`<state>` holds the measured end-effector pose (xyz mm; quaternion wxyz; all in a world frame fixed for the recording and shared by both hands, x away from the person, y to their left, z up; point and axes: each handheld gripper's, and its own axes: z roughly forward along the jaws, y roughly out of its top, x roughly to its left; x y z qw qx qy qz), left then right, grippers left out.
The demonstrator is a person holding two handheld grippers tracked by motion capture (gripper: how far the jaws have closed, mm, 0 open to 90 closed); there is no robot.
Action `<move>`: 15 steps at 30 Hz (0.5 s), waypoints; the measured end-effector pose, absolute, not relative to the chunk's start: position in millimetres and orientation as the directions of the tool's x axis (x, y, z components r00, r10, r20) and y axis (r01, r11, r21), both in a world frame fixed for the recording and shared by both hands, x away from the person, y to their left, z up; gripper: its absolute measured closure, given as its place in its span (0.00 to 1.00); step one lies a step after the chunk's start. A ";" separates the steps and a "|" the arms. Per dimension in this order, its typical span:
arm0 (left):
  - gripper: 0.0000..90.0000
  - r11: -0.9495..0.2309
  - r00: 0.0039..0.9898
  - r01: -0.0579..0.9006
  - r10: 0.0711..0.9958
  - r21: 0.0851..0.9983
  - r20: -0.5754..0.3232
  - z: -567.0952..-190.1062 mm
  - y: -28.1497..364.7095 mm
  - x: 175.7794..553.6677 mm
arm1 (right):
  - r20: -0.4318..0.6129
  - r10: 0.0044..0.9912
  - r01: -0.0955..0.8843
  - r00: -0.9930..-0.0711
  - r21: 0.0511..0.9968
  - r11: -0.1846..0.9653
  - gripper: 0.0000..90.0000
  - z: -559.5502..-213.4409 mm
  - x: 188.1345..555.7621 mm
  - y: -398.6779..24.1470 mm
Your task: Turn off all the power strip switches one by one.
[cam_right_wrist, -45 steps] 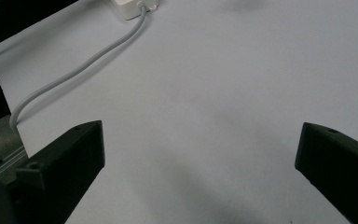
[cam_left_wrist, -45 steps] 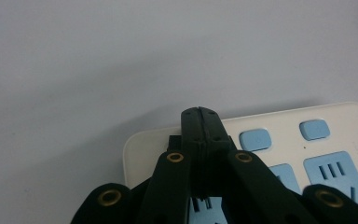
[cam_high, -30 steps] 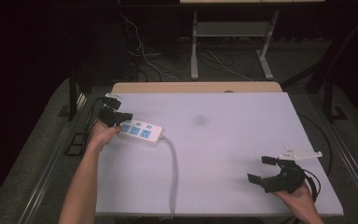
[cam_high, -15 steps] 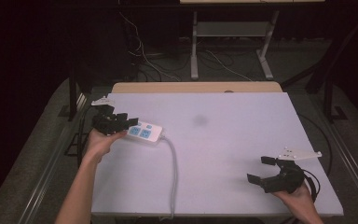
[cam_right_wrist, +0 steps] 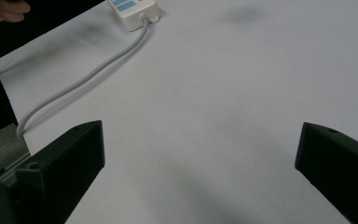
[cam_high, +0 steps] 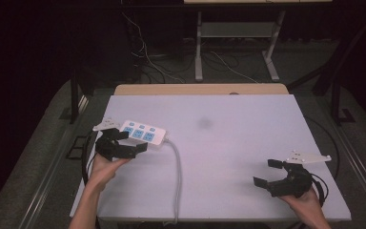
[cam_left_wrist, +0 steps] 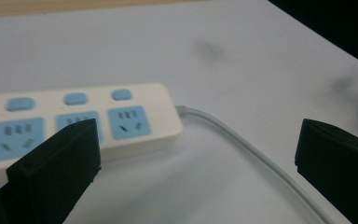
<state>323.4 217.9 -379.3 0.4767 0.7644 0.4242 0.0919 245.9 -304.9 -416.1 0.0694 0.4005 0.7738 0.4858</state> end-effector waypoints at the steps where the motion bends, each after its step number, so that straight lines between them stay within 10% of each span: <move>1: 0.00 -0.183 0.631 0.556 0.728 0.811 -0.269 -381.3 216.3 319.1 | 0.283 0.687 0.553 -0.669 0.807 0.206 0.01 -416.1 245.9 -305.1; 15: 0.00 -0.180 0.698 0.515 0.655 0.838 -0.289 -408.1 198.0 273.2 | 0.290 0.677 0.548 -0.676 0.812 0.200 0.01 -417.4 241.3 -302.5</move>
